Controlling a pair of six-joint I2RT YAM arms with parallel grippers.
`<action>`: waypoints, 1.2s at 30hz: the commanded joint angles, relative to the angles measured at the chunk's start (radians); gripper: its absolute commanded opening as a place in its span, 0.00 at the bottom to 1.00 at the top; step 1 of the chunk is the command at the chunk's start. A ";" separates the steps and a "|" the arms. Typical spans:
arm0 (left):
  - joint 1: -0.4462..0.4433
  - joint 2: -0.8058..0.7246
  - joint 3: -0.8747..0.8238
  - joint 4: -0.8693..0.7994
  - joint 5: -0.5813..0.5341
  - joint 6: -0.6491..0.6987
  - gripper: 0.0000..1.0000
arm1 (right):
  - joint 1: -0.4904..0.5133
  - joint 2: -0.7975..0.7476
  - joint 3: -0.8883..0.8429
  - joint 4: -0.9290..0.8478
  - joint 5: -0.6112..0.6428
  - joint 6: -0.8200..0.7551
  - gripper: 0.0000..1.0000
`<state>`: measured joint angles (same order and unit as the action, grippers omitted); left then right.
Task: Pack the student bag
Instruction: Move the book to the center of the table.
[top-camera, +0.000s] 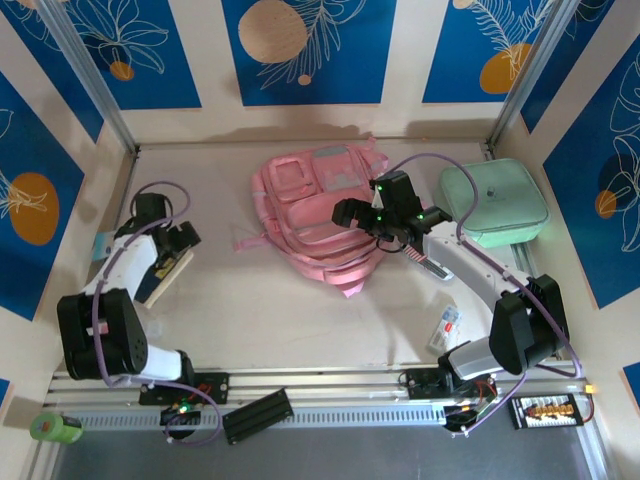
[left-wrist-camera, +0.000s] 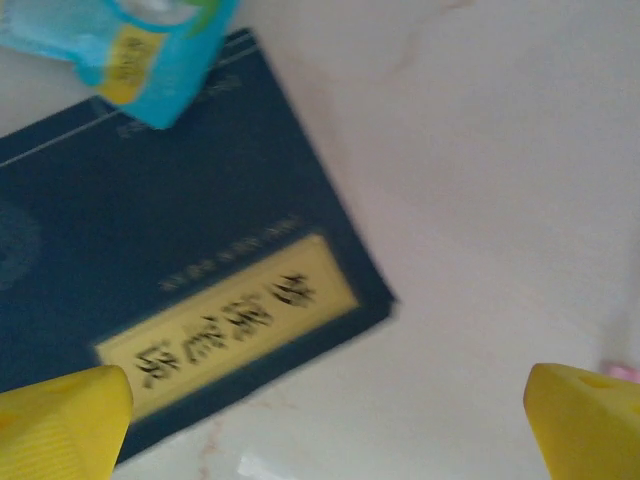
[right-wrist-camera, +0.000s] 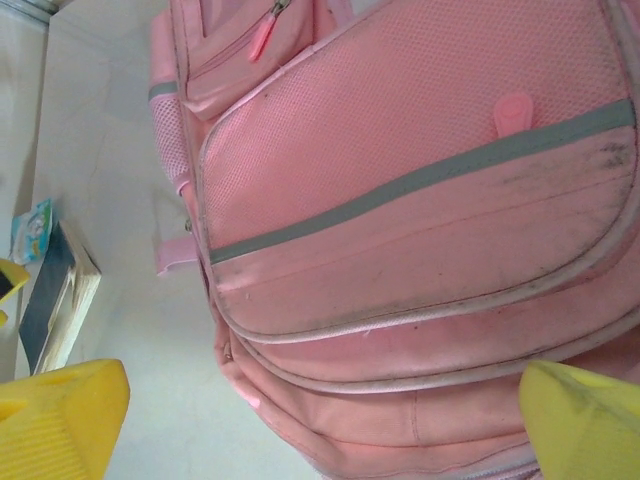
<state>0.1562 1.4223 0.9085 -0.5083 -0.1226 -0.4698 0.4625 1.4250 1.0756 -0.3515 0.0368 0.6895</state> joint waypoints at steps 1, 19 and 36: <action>0.054 0.067 -0.008 0.025 -0.021 -0.004 1.00 | -0.006 -0.006 -0.003 0.020 -0.042 0.008 1.00; -0.167 0.118 -0.167 0.196 0.352 -0.166 1.00 | -0.050 0.003 -0.023 0.041 -0.113 0.052 0.99; -0.687 0.071 -0.158 0.243 0.320 -0.507 1.00 | -0.016 0.032 -0.009 0.033 -0.109 0.060 0.97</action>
<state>-0.4828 1.4647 0.7311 -0.2012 0.1726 -0.9154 0.4358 1.4570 1.0515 -0.3038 -0.0605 0.7502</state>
